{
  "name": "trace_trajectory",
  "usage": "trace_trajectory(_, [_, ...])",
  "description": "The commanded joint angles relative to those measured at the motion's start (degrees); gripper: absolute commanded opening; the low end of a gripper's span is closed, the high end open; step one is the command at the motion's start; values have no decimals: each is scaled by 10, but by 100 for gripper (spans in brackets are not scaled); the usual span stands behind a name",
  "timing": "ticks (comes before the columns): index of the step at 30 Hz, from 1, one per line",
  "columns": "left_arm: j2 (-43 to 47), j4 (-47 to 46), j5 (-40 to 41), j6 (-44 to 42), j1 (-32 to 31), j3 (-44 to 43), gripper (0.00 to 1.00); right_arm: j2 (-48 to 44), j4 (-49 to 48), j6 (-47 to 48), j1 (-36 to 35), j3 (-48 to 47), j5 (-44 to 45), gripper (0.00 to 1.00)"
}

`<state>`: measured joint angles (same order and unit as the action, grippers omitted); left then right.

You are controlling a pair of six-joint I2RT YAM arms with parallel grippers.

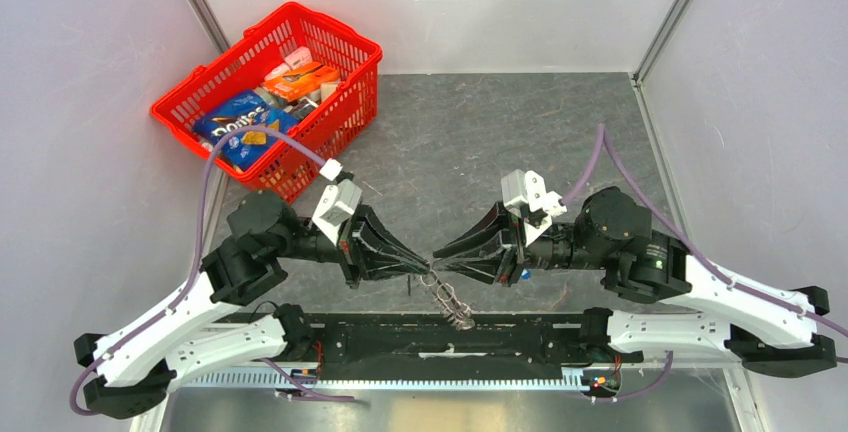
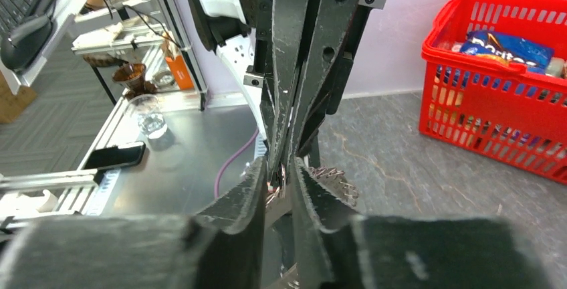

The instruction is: Put the keys on the keyring

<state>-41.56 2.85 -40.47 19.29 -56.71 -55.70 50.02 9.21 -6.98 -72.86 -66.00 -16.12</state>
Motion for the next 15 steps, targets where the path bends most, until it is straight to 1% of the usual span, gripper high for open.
trace_trajectory(1, [-24, 104, -19, -40, 0, -56, 2, 3, 82, 7, -2, -74, 15, 30])
trace_trajectory(5, [-40, 168, -27, -69, 0, -72, 2, 24, 201, 14, -2, -148, 28, 38])
trace_trajectory(8, [-56, 199, -42, -87, 0, -83, 2, 64, 306, 13, -2, -221, 41, 40])
trace_trajectory(10, [-67, 212, -55, -94, 0, -91, 2, 97, 358, 8, -2, -251, 50, 42])
trace_trajectory(12, [-77, 222, -68, -99, 0, -97, 2, 119, 385, 0, -2, -262, 51, 42])
trace_trajectory(15, [-87, 237, -78, -110, 1, -104, 2, 139, 400, -11, -2, -260, 38, 43])
